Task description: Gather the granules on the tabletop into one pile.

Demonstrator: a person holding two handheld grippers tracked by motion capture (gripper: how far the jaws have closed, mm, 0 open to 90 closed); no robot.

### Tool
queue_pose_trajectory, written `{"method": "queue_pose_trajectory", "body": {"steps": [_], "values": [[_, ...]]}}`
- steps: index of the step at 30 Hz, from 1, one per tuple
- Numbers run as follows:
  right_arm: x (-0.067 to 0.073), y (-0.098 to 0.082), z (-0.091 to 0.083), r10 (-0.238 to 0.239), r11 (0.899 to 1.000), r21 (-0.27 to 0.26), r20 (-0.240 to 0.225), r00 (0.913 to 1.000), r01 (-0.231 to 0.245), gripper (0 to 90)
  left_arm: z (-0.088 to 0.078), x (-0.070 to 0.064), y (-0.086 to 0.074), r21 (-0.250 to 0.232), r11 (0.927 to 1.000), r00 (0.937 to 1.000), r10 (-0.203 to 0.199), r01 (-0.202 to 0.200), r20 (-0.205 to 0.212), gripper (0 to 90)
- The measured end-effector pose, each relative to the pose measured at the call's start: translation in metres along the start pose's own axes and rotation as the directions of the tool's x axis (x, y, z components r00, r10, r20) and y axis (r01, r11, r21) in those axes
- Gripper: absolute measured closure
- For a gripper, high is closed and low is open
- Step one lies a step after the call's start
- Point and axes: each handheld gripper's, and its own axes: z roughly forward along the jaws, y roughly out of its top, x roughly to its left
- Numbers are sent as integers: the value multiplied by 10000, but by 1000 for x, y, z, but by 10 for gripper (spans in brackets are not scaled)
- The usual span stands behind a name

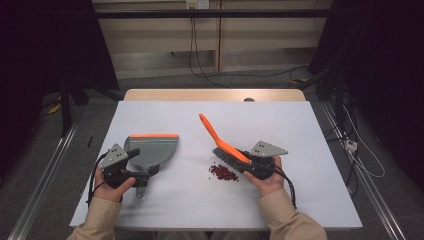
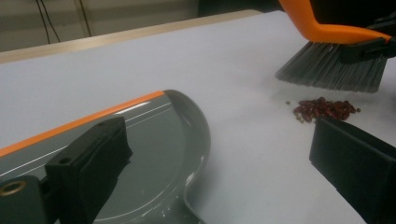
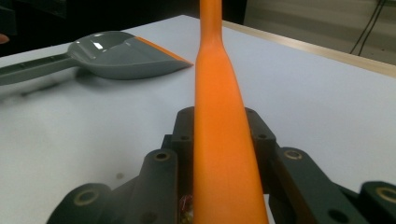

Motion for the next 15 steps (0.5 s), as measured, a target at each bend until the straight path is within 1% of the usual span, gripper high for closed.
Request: {"method": "queue_pose_trajectory", "body": {"steps": [2,3,6,8,9,10,11,14,15], "values": [[-1,0,-2,-25,10000,23,143,9999,24,716,1,-1,-2,221,9998,10000,-27,26,36,46],[-1,-1,-2,40,10000,-1,240,9997,-40,716,2,-1,-3,309,9995,10000,-54,53,31,46],[-3,-2,-3,77,9999,75,394,9992,-80,716,3,-2,-6,720,9974,10000,33,-34,21,53],[-5,-3,-3,98,9997,228,564,9984,-111,716,2,-2,-9,893,9960,10000,-22,24,-19,59],[-6,-4,-3,167,9995,255,628,9979,-184,716,2,-1,-11,928,9957,10000,5,4,-88,64],[-8,-5,-3,239,9991,330,755,9969,-264,716,1,0,-12,975,9952,9999,-81,91,-115,64],[-9,-6,-3,293,9986,412,803,9963,-327,716,0,0,-13,978,9952,9999,-81,93,-130,65],[-11,-10,-3,363,9967,687,975,9946,-431,715,-1,1,-16,1084,9940,9998,-107,124,-164,66],[-11,-11,-3,361,9963,738,1067,9936,-441,715,-1,1,-16,1108,9938,9998,-46,66,-177,66]]}}
